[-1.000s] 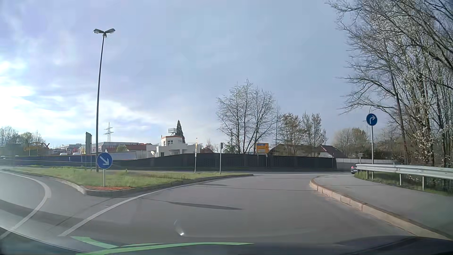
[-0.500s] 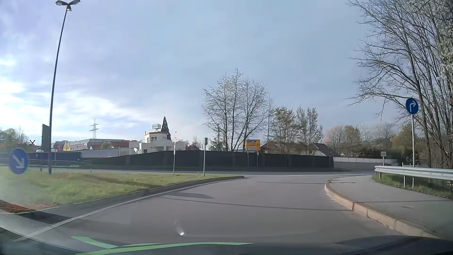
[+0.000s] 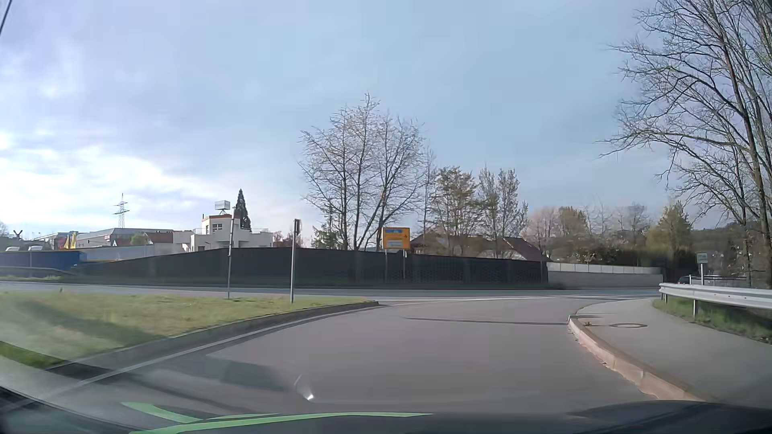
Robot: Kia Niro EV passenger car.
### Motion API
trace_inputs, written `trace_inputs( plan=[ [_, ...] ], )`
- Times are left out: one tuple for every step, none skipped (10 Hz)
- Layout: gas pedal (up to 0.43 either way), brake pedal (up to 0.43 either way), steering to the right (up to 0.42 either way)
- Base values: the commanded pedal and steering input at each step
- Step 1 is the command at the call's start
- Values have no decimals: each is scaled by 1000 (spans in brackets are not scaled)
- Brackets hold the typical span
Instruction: Follow the waypoints while adhering to traffic rules and regulations
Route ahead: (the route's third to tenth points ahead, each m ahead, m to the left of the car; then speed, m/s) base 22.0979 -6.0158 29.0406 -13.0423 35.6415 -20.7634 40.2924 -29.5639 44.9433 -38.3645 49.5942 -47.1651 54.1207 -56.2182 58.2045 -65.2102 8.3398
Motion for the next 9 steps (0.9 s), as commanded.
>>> trace_inputs(
  plan=[
    [20, 0, 104],
    [20, 0, 107],
    [28, 0, 110],
    [28, 0, 113],
    [28, 0, 116],
    [28, 0, 121],
    [28, 0, 124],
    [28, 0, 124],
    [28, 0, 125]
  ],
)
